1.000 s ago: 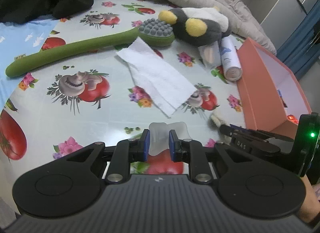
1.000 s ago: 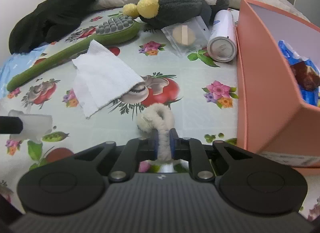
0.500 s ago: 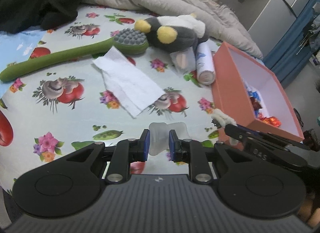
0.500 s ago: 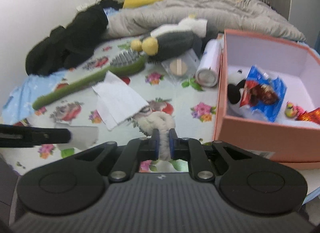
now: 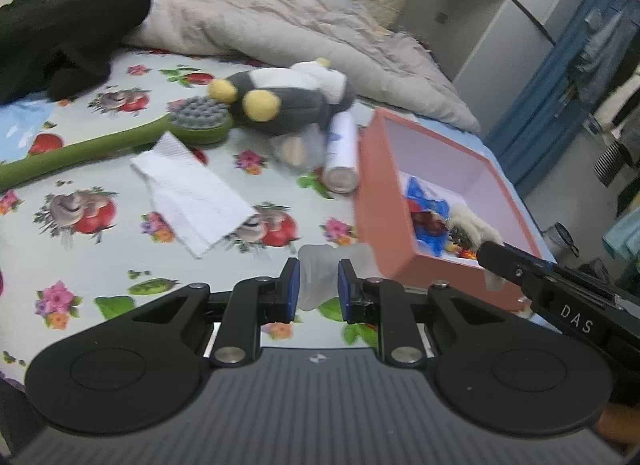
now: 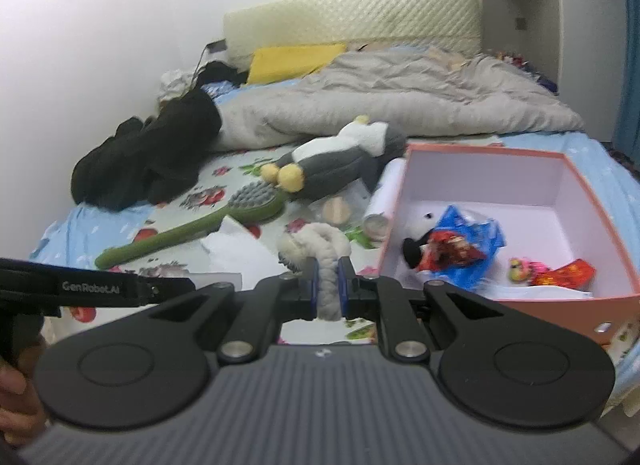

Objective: Organize soft objects
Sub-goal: 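Carry the plastic piece with the left tool while the right tool carries the hair tie over the box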

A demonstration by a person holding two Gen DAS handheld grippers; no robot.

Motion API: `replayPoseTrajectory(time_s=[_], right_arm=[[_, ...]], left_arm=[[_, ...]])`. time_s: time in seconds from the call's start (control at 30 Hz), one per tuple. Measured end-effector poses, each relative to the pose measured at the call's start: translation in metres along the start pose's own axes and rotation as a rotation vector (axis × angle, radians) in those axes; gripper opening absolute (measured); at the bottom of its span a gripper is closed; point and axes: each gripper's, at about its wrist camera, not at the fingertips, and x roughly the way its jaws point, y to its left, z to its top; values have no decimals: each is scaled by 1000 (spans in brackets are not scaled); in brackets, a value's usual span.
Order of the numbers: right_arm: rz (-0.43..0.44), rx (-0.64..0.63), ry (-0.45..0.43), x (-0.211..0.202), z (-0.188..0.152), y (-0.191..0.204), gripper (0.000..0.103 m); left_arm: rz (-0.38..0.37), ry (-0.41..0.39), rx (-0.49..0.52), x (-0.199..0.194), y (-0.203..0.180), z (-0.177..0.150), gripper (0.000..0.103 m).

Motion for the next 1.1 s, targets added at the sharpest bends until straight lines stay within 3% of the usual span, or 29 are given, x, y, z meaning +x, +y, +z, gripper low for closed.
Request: replayPoseTrajectory(time_s=[0.4,0.6,1.1], right_arm=[[-106,55,-74,-57,2,-42,14],[-154,90,-69,-71,-8,-71,14],[-174,165,-44,-31,10,-135,14]], left_arm=[[-98,13,123,1,-76,-11,24],[-138,31,134,15,-103,-10,24],[-136,85,187,97,-152,40,24]])
